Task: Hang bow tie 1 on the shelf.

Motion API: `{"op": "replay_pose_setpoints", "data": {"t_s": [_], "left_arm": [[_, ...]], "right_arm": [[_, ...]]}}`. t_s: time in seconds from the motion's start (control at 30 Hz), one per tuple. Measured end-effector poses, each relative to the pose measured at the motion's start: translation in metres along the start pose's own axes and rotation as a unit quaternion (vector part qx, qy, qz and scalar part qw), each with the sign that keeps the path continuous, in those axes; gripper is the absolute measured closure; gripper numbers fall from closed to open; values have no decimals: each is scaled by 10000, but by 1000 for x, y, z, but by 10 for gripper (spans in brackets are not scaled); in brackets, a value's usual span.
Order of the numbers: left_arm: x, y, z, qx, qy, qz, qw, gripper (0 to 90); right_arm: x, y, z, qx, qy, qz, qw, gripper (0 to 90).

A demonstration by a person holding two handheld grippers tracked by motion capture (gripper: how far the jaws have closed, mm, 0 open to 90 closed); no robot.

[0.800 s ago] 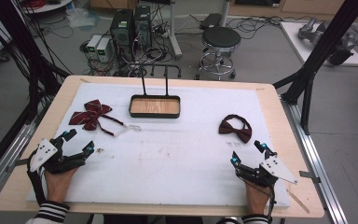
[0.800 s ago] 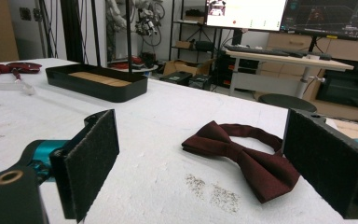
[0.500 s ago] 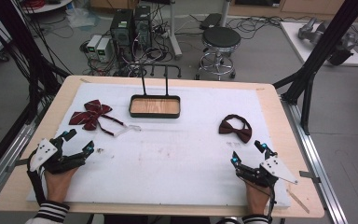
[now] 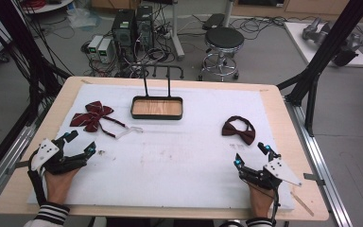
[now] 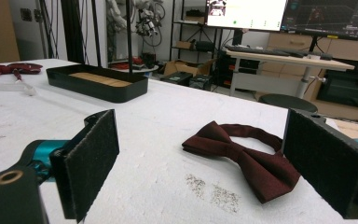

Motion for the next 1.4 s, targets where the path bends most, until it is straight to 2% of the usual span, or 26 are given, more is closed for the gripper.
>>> {"op": "replay_pose_setpoints", "data": {"t_s": [0.17,0.3,0.37,0.4,0.57,0.6,0.63,0.73,0.77,0.8,0.87,0.9,0.93,0.97,1.1,1.23,1.3,1.37,1.4], "left_arm": [[3,1,-9,199,83,-80,9997,156],[8,4,-25,533,177,-133,9983,156],[13,8,-39,815,233,-128,9963,156],[13,8,-39,815,233,-128,9963,157],[21,17,-57,1242,251,-154,9918,157],[24,22,-63,1418,231,-170,9895,157],[24,22,-63,1418,231,-170,9895,157],[31,29,-71,1638,121,-163,9863,157],[35,33,-76,1774,106,-197,9839,157],[35,33,-76,1774,106,-197,9839,157],[38,37,-80,1873,81,-220,9820,157],[42,41,-83,1991,66,-244,9796,157],[42,41,-83,1991,66,-244,9796,157],[44,43,-84,2048,91,-280,9784,157],[51,50,-88,2344,32,-285,9717,158],[56,57,-92,2561,136,-358,9659,159],[59,62,-94,2715,122,-386,9616,161],[61,66,-96,2903,192,-416,9558,162],[62,69,-98,2929,169,-417,9551,162]], "right_arm": [[0,0,0,0,7,0,10000,102],[0,0,0,-2,4,4,10000,102],[0,0,0,-2,3,4,10000,102],[0,0,0,-2,3,4,10000,102],[0,0,0,-3,18,-5,10000,102],[0,0,0,0,9,3,10000,102],[0,0,0,0,9,3,10000,102],[0,0,0,-3,24,-7,10000,102],[0,0,0,-6,20,0,10000,102],[0,0,0,-6,20,0,10000,102],[0,0,0,-5,11,1,10000,102],[0,0,0,-7,22,-3,10000,102],[0,0,0,-7,22,-3,10000,102],[0,0,0,-7,20,-1,10000,102],[0,0,0,-10,25,-6,10000,102],[0,0,0,-23,23,2,10000,102],[0,0,0,-14,21,3,10000,102],[0,0,0,-10,22,4,10000,102],[0,0,0,-10,10,5,10000,102]]}}
Point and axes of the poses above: each handheld gripper's, and its own axes: y roughly forward along the jaws, z roughly out of its underside, x roughly to its left, the point moved 1 cm from there along y, roughly forward along the jaws, and after that the axes turned 14 degrees about x, right-handed, at the moved point
